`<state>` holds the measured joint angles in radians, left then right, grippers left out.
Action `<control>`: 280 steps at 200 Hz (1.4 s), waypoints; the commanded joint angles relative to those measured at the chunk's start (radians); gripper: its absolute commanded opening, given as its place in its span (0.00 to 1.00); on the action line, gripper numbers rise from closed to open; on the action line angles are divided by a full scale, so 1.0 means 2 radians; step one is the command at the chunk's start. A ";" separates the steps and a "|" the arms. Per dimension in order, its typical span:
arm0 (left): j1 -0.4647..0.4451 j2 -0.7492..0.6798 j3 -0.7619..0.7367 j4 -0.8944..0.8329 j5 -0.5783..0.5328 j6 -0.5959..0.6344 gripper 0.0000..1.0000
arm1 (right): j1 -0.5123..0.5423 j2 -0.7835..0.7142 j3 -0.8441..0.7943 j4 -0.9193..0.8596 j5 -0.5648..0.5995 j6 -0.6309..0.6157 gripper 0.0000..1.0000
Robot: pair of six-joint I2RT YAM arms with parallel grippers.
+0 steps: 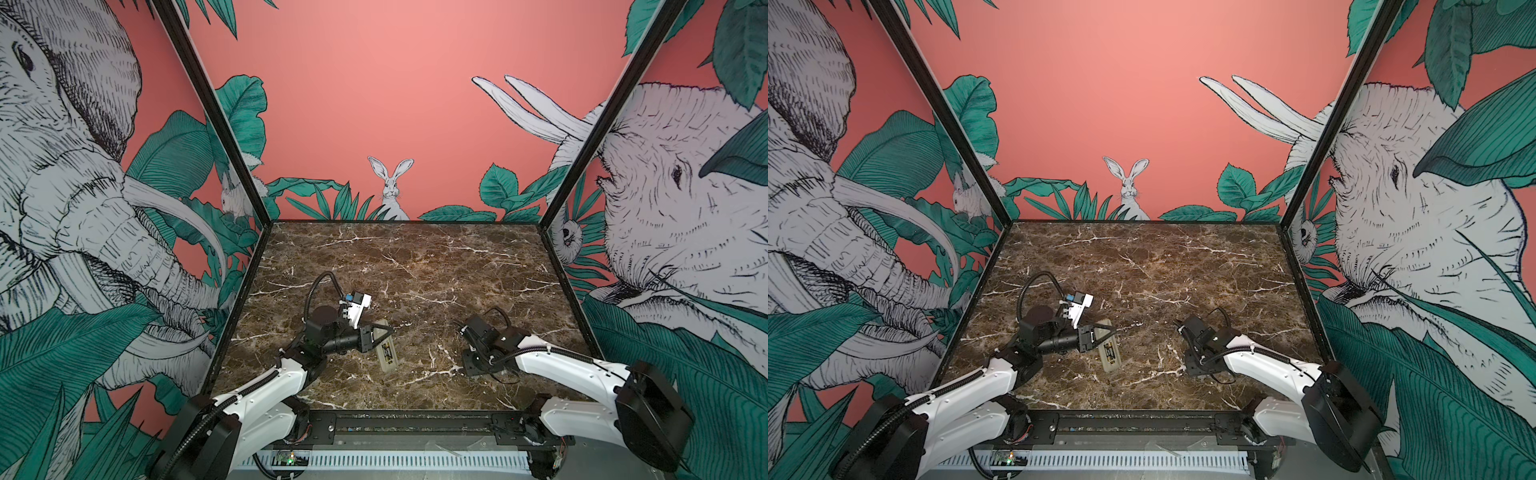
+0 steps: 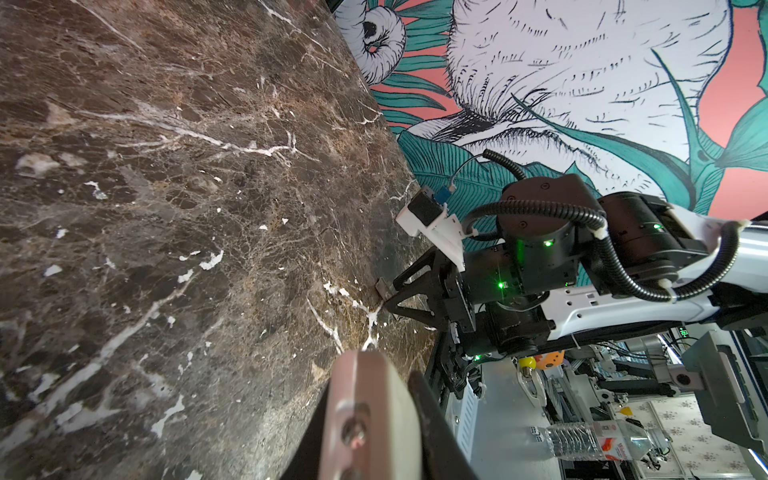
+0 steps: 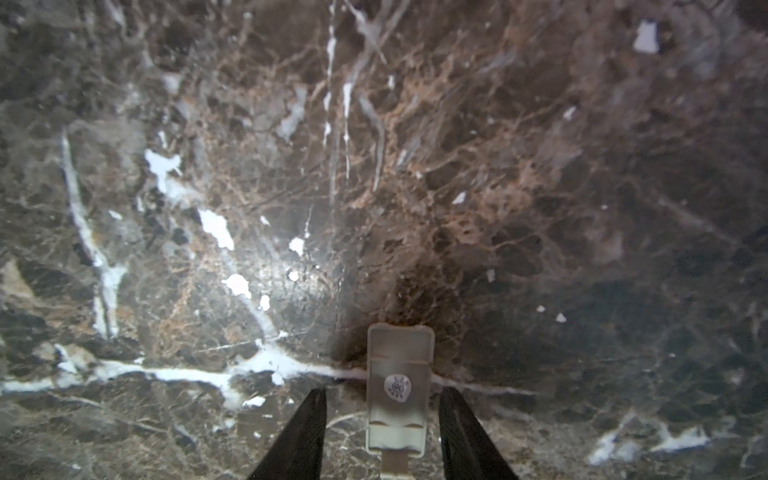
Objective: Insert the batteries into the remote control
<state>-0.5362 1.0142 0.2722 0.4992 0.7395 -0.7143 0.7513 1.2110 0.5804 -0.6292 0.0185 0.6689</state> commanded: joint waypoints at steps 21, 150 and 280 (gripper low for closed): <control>-0.001 -0.007 0.002 0.009 0.004 -0.001 0.00 | -0.003 0.000 -0.001 0.004 0.000 0.006 0.44; -0.001 -0.009 -0.003 0.011 0.003 -0.002 0.00 | -0.002 0.020 -0.015 0.009 0.002 0.004 0.42; -0.001 -0.009 -0.003 0.012 0.003 -0.003 0.00 | -0.002 0.019 -0.013 -0.004 0.010 -0.005 0.38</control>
<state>-0.5362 1.0142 0.2722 0.4992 0.7395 -0.7143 0.7517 1.2366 0.5579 -0.6003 0.0219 0.6685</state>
